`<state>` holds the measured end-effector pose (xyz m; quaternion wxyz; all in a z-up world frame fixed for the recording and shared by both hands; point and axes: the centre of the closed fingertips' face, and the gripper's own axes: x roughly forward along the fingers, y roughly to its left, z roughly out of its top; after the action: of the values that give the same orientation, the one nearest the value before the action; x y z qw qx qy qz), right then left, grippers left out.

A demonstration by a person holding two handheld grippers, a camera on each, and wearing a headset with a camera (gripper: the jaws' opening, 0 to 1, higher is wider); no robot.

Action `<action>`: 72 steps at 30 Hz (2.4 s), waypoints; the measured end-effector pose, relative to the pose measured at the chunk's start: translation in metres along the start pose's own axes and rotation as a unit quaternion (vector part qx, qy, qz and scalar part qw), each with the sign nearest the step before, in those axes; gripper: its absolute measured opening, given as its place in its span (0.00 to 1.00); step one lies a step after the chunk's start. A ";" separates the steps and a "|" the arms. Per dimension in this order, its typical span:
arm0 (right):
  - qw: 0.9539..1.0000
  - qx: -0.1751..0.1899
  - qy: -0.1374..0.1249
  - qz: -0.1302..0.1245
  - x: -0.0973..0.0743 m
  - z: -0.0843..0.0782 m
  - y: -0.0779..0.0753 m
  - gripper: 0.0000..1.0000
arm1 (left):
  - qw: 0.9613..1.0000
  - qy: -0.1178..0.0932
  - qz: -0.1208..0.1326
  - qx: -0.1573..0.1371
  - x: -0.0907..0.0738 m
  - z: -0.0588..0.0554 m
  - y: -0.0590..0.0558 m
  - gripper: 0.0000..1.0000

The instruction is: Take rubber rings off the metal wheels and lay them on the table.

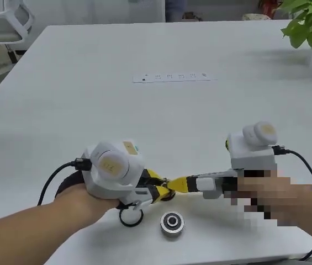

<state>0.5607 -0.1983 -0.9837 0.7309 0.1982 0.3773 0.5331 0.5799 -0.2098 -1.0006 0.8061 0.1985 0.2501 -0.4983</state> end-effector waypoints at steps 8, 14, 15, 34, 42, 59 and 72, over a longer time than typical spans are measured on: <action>1.000 0.011 -0.001 0.023 -0.001 0.002 0.006 0.00 | 1.000 0.000 -0.001 0.000 0.000 0.000 0.000 0.12; 1.000 -0.005 -0.005 0.000 -0.001 0.004 -0.003 0.00 | 1.000 -0.001 0.000 -0.007 0.000 0.000 0.000 0.13; 1.000 -0.006 -0.004 -0.001 -0.001 0.003 -0.004 0.00 | 1.000 -0.001 0.000 -0.007 0.000 0.000 0.000 0.13; 1.000 -0.018 -0.006 -0.012 -0.004 0.004 -0.010 0.00 | 1.000 0.005 -0.019 -0.001 -0.007 -0.001 -0.004 0.18; 1.000 -0.017 -0.012 -0.007 -0.006 0.007 -0.007 0.00 | 1.000 -0.002 -0.030 0.004 -0.017 0.003 -0.008 0.28; 0.999 -0.015 -0.027 0.010 -0.009 0.015 0.002 0.00 | 0.999 -0.034 -0.025 -0.015 -0.048 0.012 -0.006 0.43; 0.999 -0.017 -0.024 0.031 0.001 0.018 0.022 0.00 | 0.998 -0.049 -0.009 -0.039 -0.082 0.003 -0.001 0.55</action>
<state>0.5611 -0.1879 -0.9574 0.7260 0.2101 0.3437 0.5573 0.5486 -0.1548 -0.9489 0.8201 0.1402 0.2312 -0.5043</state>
